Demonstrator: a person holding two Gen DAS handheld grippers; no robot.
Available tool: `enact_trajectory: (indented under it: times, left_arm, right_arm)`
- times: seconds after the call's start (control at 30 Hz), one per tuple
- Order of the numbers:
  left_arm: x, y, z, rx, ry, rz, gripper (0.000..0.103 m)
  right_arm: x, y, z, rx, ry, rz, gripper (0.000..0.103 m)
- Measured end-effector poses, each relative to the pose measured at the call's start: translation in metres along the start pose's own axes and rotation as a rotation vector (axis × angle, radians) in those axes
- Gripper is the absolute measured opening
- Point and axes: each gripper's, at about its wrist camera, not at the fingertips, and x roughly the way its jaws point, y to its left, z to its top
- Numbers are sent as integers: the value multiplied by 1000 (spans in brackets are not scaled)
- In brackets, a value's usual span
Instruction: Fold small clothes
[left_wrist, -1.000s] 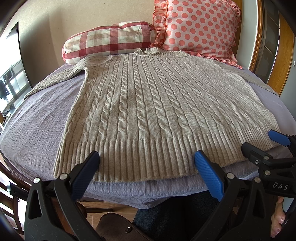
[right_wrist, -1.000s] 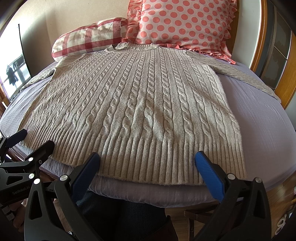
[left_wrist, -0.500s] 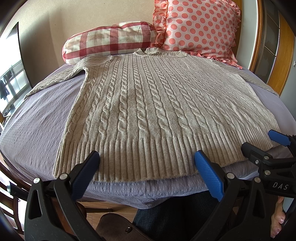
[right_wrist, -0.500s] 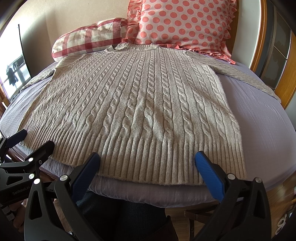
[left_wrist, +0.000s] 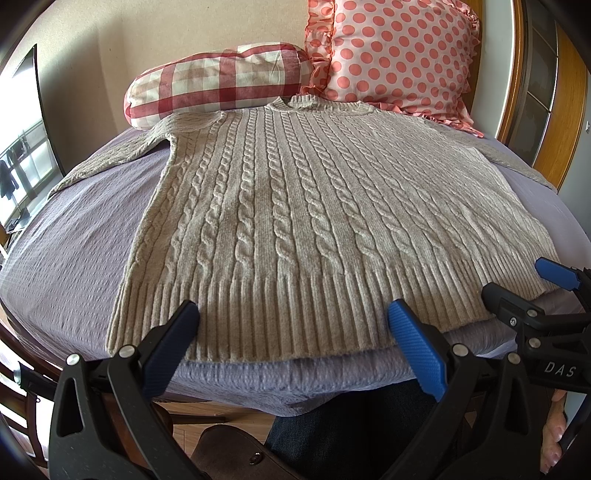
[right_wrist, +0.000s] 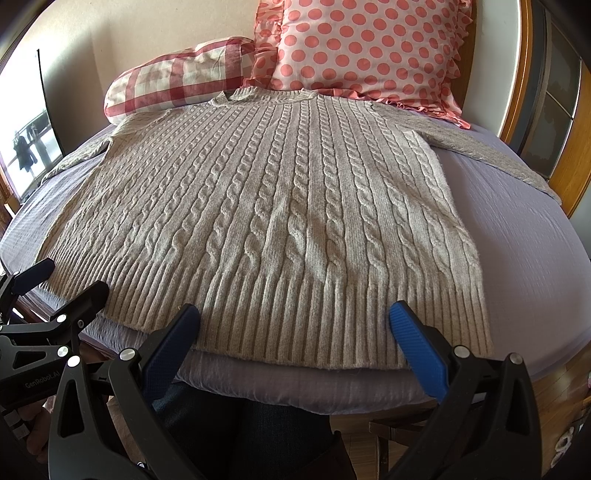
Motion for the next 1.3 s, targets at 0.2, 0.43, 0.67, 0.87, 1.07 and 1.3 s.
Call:
enact_trajectory:
  times: [0.2,0.43,0.67,0.87,1.07,1.3]
  left_arm:
    - [0,0,0,7,5,-2,101]
    - [0,8,12,44,58,-65,101]
    - [0,70,56,-140,-42,-233,101]
    - [10,119,95,-222,-107,-165,101]
    - [37,192,122,-404,-79,-123,101]
    - [44,282,139,-578,-87,-38,101]
  right_arm:
    - [1,-1,-5,-20,-25,29,102]
    - [-8,-106,45,246,-77,144,102]
    - [27,-314,108,776,-139,-6,87]
    - [79,-437,115,1124,-135,-88,59]
    - [106,-488,112,1290,-206,-100,42]
    - [110,-484,135,1214,-270,-130,9]
